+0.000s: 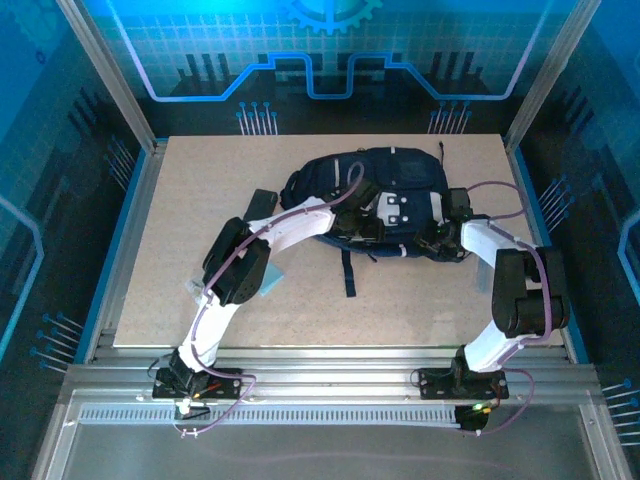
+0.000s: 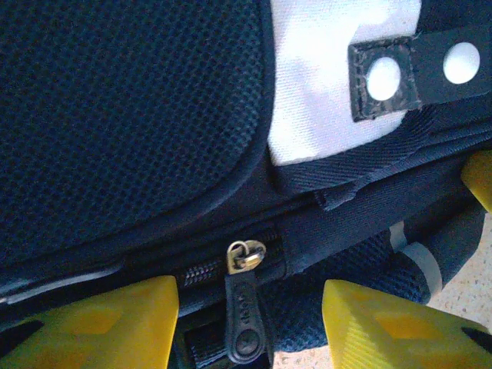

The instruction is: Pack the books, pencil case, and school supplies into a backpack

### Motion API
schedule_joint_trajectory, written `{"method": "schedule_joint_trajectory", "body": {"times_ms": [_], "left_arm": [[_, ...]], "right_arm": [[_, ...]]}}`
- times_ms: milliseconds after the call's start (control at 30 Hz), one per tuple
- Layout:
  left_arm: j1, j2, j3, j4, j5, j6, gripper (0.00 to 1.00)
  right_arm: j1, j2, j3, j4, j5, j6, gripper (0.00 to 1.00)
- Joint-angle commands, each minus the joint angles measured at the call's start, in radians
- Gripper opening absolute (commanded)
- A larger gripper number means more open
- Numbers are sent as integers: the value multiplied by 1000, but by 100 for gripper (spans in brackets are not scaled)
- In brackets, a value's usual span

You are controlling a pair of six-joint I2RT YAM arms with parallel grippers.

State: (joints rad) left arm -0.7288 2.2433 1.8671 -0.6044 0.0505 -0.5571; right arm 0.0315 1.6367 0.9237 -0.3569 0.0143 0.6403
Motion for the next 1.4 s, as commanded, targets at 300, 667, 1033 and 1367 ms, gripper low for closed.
{"method": "schedule_joint_trajectory", "body": {"times_ms": [300, 667, 1033, 1367], "left_arm": [[-26, 146, 176, -274, -116, 103, 18], [-7, 145, 164, -316, -131, 135, 16], [44, 30, 91, -308, -110, 179, 0], [88, -62, -31, -291, -192, 293, 0]], "right_arm": [[-9, 49, -39, 7, -7, 54, 43], [-13, 64, -31, 11, 8, 71, 42], [-22, 74, -4, -15, 63, 85, 41], [-54, 97, 32, -17, 29, 100, 38]]}}
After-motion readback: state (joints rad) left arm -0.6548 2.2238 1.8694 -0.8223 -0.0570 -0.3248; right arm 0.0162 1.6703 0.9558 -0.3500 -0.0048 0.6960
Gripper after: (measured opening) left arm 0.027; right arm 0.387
